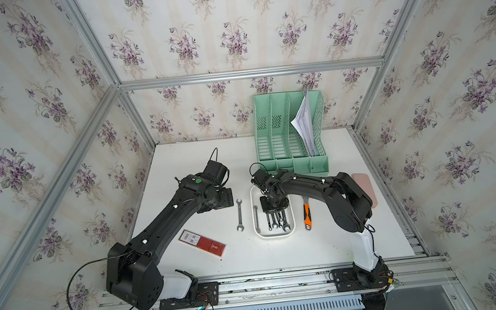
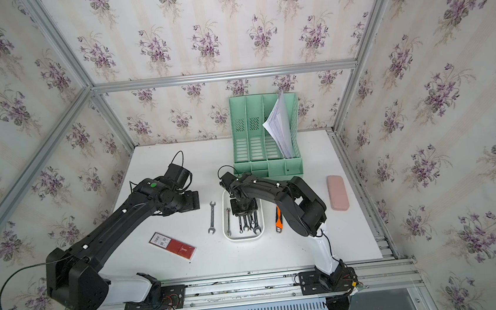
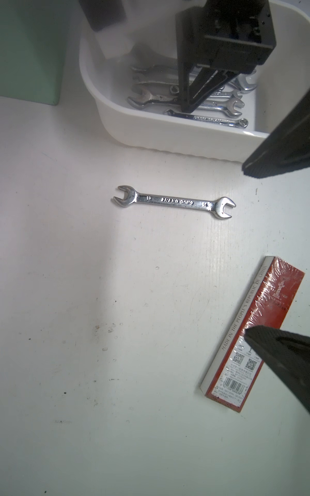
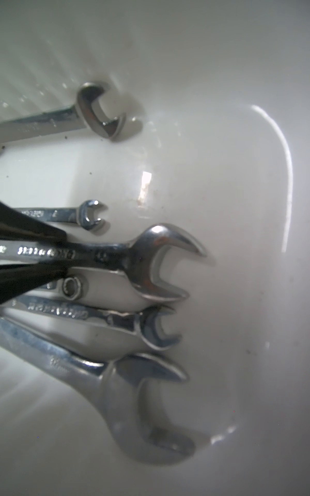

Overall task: Take out the wrench from the storage box
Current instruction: Pick up the wrench from the storage box, then place the wrench at the center of the board.

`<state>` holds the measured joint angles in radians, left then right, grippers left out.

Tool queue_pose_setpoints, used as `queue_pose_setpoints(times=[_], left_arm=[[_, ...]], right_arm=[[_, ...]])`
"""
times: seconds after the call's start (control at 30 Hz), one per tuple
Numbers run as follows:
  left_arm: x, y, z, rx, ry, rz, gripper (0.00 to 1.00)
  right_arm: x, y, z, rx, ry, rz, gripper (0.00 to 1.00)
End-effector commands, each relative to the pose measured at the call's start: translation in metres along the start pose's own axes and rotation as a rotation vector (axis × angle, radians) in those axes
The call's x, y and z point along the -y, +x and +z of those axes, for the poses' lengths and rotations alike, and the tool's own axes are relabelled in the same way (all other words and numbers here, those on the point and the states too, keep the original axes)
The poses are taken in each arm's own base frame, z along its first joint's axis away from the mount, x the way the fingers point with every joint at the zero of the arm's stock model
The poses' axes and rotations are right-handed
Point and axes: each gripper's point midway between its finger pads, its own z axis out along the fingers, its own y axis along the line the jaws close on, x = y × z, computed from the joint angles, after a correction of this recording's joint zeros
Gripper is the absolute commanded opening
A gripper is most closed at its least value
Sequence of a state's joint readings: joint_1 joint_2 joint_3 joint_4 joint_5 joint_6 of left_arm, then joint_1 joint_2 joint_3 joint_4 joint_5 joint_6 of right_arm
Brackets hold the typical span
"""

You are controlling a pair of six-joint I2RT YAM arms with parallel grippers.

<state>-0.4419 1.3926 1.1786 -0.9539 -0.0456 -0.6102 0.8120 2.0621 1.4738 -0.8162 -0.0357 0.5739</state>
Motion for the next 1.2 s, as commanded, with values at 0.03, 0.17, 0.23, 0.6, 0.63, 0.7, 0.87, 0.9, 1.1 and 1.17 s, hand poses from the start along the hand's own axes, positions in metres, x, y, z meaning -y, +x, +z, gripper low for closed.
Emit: queue_pose_setpoints(times=[0.03,0.17,0.23,0.6,0.63,0.7,0.87,0.9,1.1,1.17], left_arm=[[-0.002,-0.001,-0.001,0.007,-0.005,0.006,0.91],[-0.004,-0.001,-0.002,0.008,-0.009,0.004,0.91],[-0.005,-0.001,-0.002,0.009,-0.010,0.004,0.91],[-0.007,-0.002,-0.003,0.011,-0.011,-0.001,0.92],[-0.007,-0.002,-0.004,0.010,-0.011,0.001,0.92],[-0.006,-0.003,-0.004,0.013,-0.009,0.001,0.92],[-0.006,-0.004,-0.006,0.016,-0.008,0.001,0.92],[-0.007,-0.004,-0.006,0.015,-0.008,-0.001,0.92],[-0.006,-0.007,-0.008,0.019,-0.007,0.003,0.92],[-0.005,-0.008,-0.008,0.017,-0.008,0.003,0.92]], right_arm=[[0.001,0.003,-0.007,-0.016,0.012,-0.021,0.12],[-0.002,-0.003,-0.022,0.010,0.002,-0.028,0.12],[-0.004,-0.006,-0.031,0.028,-0.008,-0.031,0.12],[0.005,-0.020,-0.096,0.143,-0.025,-0.034,0.12],[0.009,-0.021,-0.101,0.155,-0.024,-0.027,0.11],[0.020,-0.023,-0.112,0.175,-0.021,-0.012,0.12],[0.052,-0.022,-0.127,0.206,-0.007,0.024,0.11],[0.059,-0.021,-0.128,0.212,-0.007,0.029,0.11],[0.107,-0.010,-0.121,0.217,0.005,0.101,0.09],[0.117,-0.004,-0.113,0.208,0.016,0.104,0.09]])
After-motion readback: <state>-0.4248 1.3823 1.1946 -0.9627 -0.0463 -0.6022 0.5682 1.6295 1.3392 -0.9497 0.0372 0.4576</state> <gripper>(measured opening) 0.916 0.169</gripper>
